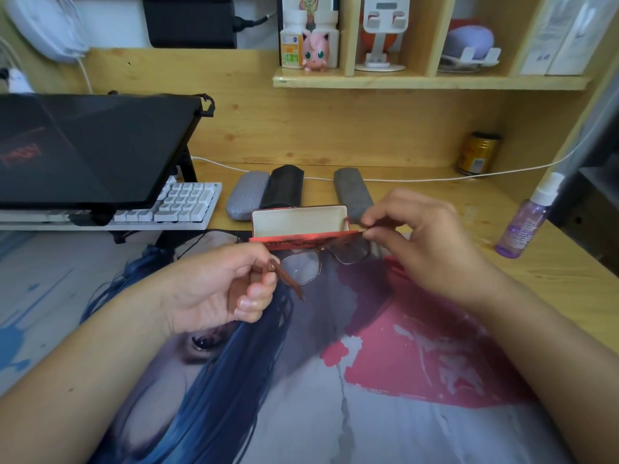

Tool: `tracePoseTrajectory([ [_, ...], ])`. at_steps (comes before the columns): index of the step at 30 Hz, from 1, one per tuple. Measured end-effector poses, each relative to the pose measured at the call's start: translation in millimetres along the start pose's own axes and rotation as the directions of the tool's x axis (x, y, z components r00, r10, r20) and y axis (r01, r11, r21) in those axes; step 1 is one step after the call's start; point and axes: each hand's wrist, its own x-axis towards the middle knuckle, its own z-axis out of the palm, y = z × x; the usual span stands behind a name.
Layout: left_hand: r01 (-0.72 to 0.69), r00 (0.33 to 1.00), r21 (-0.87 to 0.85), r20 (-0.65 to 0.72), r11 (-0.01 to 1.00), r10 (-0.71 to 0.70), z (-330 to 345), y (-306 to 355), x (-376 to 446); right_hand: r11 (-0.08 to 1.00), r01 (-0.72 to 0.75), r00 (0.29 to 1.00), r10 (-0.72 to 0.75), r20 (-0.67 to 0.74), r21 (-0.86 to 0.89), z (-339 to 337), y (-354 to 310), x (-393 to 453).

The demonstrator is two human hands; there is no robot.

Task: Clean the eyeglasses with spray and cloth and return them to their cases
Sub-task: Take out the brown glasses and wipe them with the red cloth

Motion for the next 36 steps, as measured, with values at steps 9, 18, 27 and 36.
tracePoseTrajectory([
  [9, -0.027, 0.999, -0.045, -0.033, 0.999, 0.025, -1, 0, 4, 0.860, -0.347, 0.925, 0.380, -0.015, 0.375, -2, -5, 1],
  [18, -0.373, 0.922, -0.034, -0.120, 0.927, 0.367, -5, -7, 11, 0.804, -0.424, 0.865, 0.496, -0.078, 0.418, 2, -4, 2],
  [27, -0.626, 0.337, 0.680, -0.205, 0.382, 0.919, 6, 5, 26, 0.814, -0.381, 0.879, 0.466, -0.102, 0.439, 0, 5, 0],
  [36, -0.600, 0.238, 0.715, -0.269, 0.359, 0.933, 32, 14, 68, 0.886, -0.450, 0.686, 0.263, -0.679, -0.111, -20, 30, -8],
])
